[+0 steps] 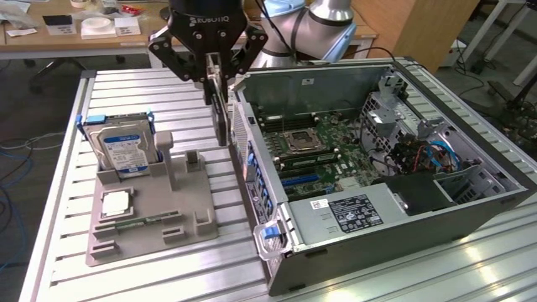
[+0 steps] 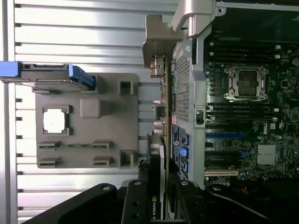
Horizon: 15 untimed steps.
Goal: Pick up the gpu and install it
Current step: 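Pick up the gpu and move the gpu toward the slot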
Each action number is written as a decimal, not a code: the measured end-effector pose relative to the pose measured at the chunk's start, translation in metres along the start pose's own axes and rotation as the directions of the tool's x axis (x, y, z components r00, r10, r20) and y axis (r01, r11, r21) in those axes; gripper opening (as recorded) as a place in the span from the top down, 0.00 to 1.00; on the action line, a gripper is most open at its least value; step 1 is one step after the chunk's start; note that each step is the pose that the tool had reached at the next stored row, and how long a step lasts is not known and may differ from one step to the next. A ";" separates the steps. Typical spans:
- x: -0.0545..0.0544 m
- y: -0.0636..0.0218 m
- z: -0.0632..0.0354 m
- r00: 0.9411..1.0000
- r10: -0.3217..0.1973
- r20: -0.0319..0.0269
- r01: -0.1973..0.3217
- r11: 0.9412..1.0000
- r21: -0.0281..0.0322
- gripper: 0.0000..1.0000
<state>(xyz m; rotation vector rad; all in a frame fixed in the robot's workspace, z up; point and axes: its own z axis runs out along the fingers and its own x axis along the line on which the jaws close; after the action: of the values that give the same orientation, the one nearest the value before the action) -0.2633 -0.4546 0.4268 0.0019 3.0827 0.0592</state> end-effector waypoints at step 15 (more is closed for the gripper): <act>-0.036 0.0001 0.0016 1.000 0.000 0.000 0.000 1.000 -0.005 0.73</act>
<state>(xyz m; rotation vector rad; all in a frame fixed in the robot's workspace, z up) -0.2277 -0.4545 0.4273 0.0019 3.0826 0.0664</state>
